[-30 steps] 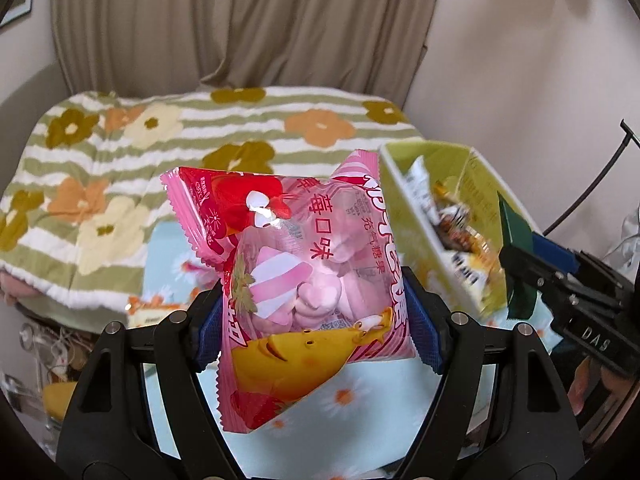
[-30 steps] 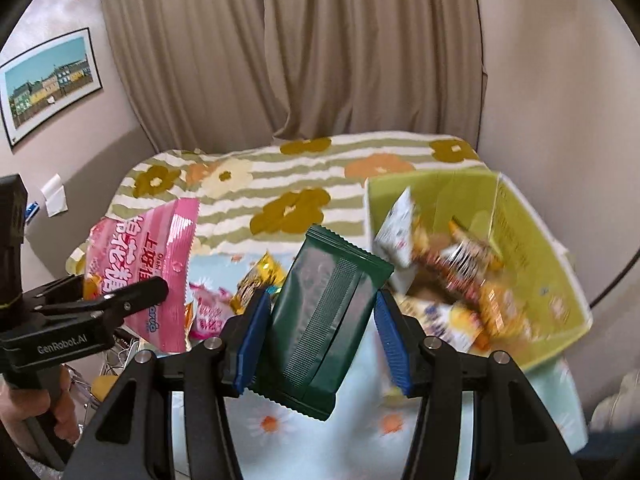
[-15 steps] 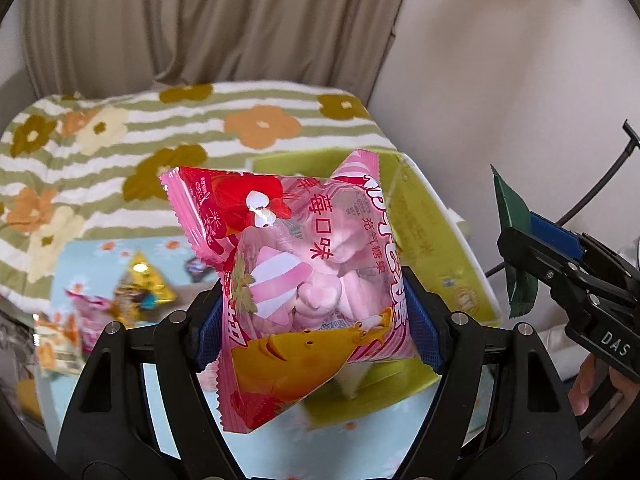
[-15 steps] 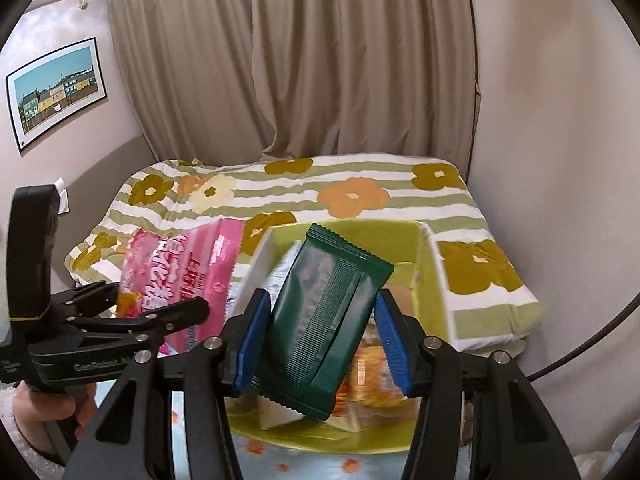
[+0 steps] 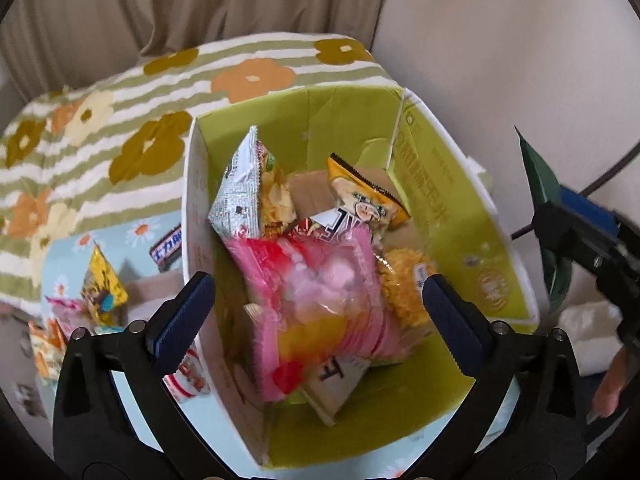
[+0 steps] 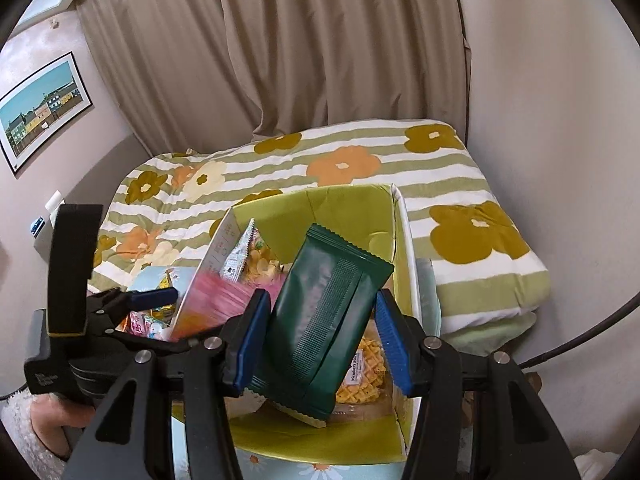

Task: Organize snacks
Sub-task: 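Carry the pink bag and green packet over the box and release them inside, then pull both tools back from the box over the remaining snacks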

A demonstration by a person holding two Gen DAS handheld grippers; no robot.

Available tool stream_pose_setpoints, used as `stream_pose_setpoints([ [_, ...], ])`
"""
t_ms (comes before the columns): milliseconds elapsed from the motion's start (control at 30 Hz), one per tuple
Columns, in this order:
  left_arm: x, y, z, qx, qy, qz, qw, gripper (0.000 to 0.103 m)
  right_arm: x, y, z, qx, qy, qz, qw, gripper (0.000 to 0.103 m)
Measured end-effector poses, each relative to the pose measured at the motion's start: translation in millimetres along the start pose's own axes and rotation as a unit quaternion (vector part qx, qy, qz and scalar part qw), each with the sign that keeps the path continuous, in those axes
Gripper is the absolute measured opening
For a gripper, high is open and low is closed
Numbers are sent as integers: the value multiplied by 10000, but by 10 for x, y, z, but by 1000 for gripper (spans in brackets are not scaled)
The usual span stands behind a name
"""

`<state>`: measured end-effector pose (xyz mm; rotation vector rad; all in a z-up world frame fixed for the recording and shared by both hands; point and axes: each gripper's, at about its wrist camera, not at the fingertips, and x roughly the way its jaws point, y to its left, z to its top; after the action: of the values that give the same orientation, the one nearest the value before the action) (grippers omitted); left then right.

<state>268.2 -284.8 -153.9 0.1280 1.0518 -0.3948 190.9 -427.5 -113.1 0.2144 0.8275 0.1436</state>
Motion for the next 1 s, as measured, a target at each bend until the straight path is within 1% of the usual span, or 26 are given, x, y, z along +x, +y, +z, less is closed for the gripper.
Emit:
stream_pose_setpoints([
  [100, 8, 19, -74, 89, 46, 64, 9999, 103, 35, -15, 3, -63, 87, 20, 9999, 49],
  [167, -24, 85, -119, -29, 50, -10, 10000, 103, 75, -37, 2, -117, 155, 23, 9998, 49],
  [267, -102, 182, -186, -178, 20, -25, 9998, 103, 119, -22, -29, -182, 246, 85, 9995, 49],
  [467, -272, 371, -250, -388, -76, 15, 9992, 103, 298, 14, -89, -218, 524, 169, 9982, 49],
  [567, -355, 454, -298, -459, -157, 98, 9988, 103, 367, 8, -108, -199, 608, 110, 9979, 51],
  [633, -398, 499, -318, -489, -207, 171, 9984, 103, 379, -10, -114, -197, 586, 43, 9981, 70],
  [667, -419, 519, -332, -511, -227, 214, 9982, 103, 378, -27, -114, -190, 566, 50, 9982, 94],
  [700, -432, 539, -339, -537, -235, 252, 9980, 103, 361, -48, -125, -169, 523, 75, 9985, 103],
  [800, -445, 573, -371, -620, -238, 255, 9975, 103, 308, -88, -139, -122, 470, 124, 9987, 103],
  [933, -440, 556, -444, -670, -172, 238, 9973, 103, 288, -179, -183, 88, 636, 220, 9977, 103],
  [1000, -441, 529, -485, -658, -131, 280, 9974, 103, 272, -176, -196, 88, 663, 211, 9975, 103],
])
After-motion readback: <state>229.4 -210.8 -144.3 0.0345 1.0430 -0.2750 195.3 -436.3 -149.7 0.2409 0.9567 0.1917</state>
